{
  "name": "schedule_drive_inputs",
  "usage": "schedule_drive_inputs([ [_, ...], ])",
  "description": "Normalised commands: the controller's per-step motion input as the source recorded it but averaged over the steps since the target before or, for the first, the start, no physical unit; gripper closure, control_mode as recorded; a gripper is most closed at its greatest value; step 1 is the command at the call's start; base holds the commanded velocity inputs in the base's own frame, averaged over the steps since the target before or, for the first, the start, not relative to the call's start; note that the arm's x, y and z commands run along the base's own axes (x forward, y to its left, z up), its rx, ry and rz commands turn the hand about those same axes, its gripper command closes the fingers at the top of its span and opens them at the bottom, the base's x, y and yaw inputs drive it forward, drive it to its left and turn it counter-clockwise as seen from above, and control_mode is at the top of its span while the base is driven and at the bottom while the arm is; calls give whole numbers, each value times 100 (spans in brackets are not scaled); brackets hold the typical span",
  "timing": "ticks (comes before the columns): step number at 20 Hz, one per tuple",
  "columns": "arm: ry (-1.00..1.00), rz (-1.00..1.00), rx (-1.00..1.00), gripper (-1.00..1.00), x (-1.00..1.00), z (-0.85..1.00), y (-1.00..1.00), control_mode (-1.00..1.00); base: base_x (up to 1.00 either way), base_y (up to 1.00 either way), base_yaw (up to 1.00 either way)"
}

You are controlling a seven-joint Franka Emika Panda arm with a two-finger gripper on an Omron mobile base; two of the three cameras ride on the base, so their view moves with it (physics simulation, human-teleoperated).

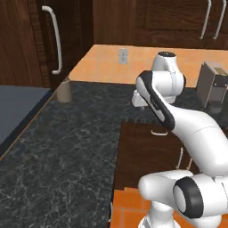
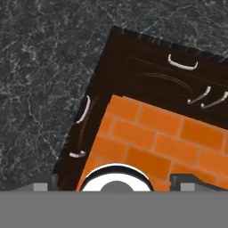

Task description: Take a straw from the drawer in front and place it inside the glass cup on the dining counter.

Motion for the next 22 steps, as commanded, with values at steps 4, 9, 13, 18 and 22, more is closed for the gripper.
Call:
schedule_drive_inputs([
  [4,0,0,0,-100,0,0,0,100,-48,41,-45],
  [9,0,-5,6,-100,-8,0,0,-100,-37,23,-24],
  [13,0,-13,37,-100,-6,-3,-18,-100,0,0,0],
  [18,0,0,43,-100,2,-46,-42,-100,0,0,0],
  [22,0,1,33,-100,18,-74,-6,-100,0,0,0],
])
